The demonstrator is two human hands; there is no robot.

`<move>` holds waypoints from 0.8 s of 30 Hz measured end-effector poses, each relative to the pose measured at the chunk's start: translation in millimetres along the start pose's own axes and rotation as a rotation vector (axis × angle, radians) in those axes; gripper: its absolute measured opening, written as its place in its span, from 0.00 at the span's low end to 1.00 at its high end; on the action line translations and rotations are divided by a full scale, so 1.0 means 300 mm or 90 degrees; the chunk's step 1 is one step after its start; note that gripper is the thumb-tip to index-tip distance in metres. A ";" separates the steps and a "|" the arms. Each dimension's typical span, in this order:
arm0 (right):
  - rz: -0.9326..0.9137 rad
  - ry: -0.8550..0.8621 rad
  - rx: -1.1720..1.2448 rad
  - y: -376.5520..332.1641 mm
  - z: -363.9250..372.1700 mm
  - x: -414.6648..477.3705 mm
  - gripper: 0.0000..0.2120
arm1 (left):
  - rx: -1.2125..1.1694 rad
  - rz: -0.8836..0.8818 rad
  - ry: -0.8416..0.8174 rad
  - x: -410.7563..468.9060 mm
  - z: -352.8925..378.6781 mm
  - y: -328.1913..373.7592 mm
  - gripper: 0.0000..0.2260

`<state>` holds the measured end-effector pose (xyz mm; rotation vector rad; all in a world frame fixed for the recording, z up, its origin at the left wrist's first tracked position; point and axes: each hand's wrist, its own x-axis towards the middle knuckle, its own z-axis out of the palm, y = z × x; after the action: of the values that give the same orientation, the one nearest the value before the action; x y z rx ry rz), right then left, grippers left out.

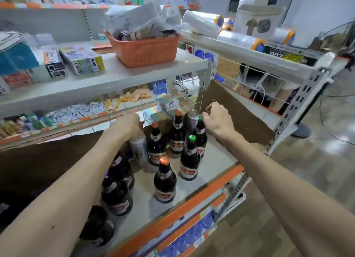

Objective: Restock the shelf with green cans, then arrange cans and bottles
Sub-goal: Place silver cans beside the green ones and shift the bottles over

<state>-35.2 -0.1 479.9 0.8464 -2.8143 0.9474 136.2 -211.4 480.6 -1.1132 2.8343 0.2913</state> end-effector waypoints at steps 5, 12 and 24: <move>0.021 -0.074 -0.038 0.007 0.090 0.255 0.12 | 0.002 -0.044 -0.099 0.148 0.041 -0.022 0.21; 0.050 -0.233 -0.070 0.026 0.216 0.417 0.09 | 0.007 -0.074 -0.158 0.251 0.149 -0.042 0.22; 0.086 -0.304 -0.105 0.103 0.356 0.532 0.14 | -0.027 -0.104 -0.147 0.250 0.202 -0.048 0.26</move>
<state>-173.8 -118.1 411.2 0.9820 -3.3306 0.5691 91.6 -259.2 408.2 -1.2230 2.5321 0.4369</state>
